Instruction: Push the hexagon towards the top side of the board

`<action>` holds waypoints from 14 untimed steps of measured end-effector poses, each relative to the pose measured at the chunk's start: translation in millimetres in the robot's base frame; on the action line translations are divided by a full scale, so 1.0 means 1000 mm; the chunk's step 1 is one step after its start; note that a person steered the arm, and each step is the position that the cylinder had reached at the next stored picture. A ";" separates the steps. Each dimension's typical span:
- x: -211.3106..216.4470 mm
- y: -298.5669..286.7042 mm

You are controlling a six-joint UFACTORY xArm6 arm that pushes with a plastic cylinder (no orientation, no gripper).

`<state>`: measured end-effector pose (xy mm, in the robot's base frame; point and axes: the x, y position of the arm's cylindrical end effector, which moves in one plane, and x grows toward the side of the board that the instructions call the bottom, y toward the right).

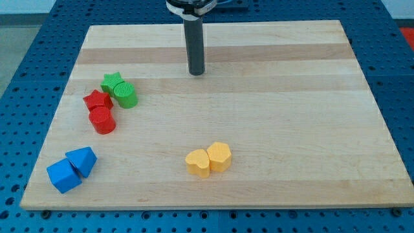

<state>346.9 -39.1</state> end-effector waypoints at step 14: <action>0.270 0.038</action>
<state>617.4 -1.0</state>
